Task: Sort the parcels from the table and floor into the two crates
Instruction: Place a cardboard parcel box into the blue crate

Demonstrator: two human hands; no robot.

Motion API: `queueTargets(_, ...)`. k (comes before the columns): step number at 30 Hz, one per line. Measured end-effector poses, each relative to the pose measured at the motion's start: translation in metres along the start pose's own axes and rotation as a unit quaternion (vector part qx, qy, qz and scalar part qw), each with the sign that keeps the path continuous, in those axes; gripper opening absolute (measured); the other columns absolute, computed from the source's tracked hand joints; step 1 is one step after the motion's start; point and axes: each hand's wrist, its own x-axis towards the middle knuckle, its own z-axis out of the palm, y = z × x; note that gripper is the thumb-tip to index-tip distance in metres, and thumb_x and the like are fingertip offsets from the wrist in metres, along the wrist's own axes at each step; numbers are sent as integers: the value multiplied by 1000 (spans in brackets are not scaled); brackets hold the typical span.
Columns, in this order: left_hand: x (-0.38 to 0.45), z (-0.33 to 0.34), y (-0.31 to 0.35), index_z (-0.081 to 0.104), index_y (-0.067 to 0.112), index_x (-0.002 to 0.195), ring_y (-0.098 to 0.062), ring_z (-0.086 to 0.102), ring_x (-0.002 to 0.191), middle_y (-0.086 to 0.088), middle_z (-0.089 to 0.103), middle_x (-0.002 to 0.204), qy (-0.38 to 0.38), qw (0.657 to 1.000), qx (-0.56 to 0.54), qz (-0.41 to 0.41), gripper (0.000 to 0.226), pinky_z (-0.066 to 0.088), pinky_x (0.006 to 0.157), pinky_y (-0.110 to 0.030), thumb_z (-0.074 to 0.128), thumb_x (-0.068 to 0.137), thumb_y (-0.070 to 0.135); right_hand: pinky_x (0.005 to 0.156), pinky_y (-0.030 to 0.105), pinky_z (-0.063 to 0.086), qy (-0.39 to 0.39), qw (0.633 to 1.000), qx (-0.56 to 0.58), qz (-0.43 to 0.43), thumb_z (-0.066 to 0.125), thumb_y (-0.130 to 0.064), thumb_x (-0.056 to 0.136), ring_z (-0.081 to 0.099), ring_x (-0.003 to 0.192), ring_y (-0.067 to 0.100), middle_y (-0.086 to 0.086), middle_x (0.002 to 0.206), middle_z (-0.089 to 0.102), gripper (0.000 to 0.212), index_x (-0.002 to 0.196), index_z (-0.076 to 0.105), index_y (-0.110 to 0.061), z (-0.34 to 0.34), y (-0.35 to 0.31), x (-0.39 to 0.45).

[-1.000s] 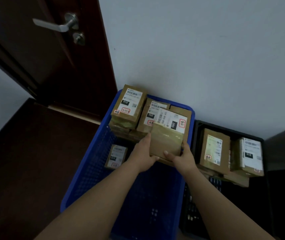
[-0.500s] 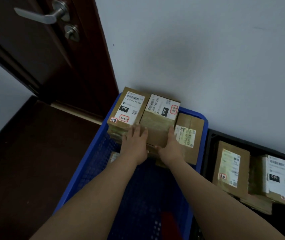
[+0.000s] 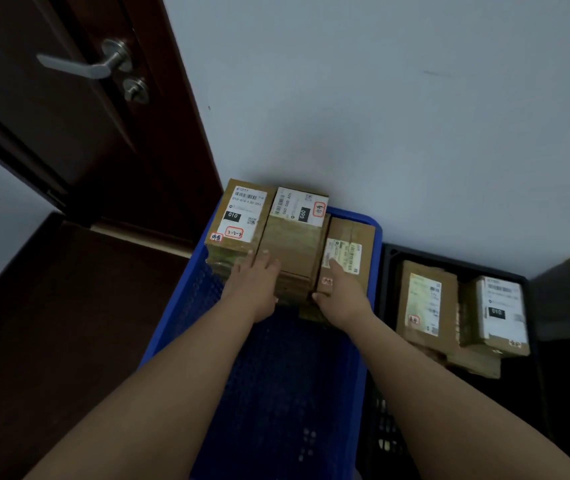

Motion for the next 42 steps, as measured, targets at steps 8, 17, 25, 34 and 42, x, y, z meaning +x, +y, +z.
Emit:
queueTargets(8,-107,7,12,19,16,152,-28,8,148,-7,15,159,-10,994,57,89,62,13,119,-48,50,99,28,98,42,44,37,990,-135,10,53,-29,97,42,122,32,13,133,47,41,133,45,-13,0,12,-135)
queueTargets(17,-178,10,89,22,16,149,-30,35,134,-10,36,148,45,963,103,245,65,27,113,-51,54,95,30,101,42,42,121,986,-101,57,53,-29,96,38,127,31,12,136,45,44,136,46,-13,14,37,-251)
queueTargets(25,-230,37,204,20,16,152,-32,36,133,-11,39,146,63,918,152,360,63,30,111,-48,48,96,21,94,41,45,199,963,-84,160,51,-28,97,37,127,31,12,135,45,40,135,46,-13,-17,127,-338)
queueTargets(34,-289,73,403,36,19,144,-33,35,133,-10,38,145,66,871,208,441,54,34,107,-49,51,95,39,97,39,40,292,935,-81,187,51,-29,97,34,132,28,8,141,43,45,139,44,-15,-92,278,-464)
queueTargets(42,-380,109,638,41,17,142,-31,37,132,-10,37,146,73,822,173,538,53,41,102,-44,51,95,40,100,39,39,370,881,-91,279,53,-30,95,38,129,31,11,135,49,46,138,47,-14,-191,431,-617)
